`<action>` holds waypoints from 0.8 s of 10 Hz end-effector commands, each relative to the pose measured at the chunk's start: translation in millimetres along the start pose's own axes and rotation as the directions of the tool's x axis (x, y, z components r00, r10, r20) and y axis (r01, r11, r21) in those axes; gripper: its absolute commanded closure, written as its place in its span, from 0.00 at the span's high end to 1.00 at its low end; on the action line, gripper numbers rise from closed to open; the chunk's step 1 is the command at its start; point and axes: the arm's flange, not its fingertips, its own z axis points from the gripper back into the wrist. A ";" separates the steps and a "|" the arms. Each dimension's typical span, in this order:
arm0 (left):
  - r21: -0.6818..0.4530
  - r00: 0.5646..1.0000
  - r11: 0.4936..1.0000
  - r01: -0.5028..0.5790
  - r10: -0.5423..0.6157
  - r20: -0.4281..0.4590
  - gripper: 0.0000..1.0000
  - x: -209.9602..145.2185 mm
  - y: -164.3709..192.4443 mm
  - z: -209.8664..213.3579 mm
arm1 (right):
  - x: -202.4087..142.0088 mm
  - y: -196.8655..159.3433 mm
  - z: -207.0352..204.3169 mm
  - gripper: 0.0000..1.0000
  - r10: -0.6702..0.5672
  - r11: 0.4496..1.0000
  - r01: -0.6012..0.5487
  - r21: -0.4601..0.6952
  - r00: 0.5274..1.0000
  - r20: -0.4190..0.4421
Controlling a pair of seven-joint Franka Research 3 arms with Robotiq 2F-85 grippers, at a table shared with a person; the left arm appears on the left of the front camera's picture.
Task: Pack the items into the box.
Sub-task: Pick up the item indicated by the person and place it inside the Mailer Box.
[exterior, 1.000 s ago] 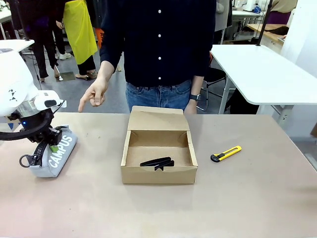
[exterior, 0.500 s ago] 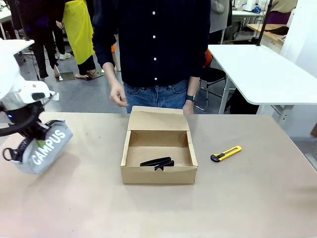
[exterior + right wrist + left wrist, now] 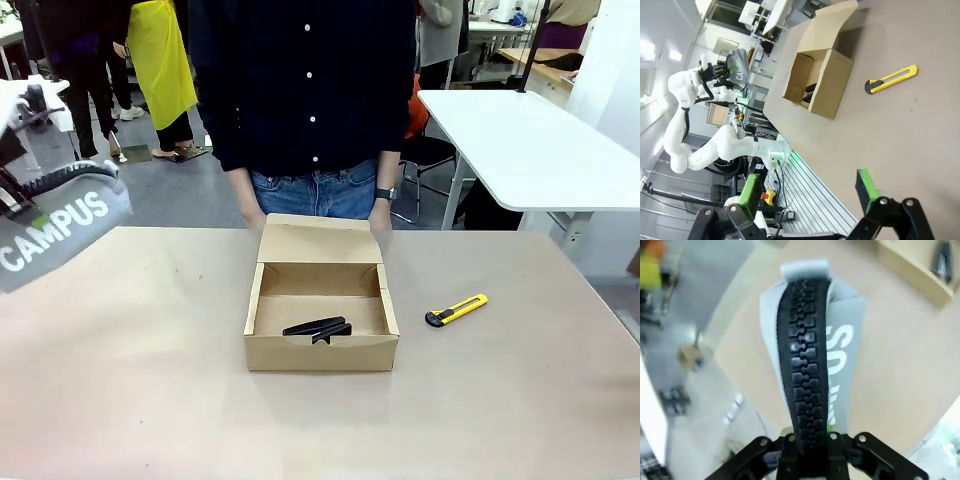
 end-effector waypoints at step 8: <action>-0.038 0.944 0.949 0.314 -0.308 0.117 0.00 20.5 -19.5 6.2 | -1.7 -0.9 1.0 1.00 0.028 1.000 -0.028 0.001 1.000 0.002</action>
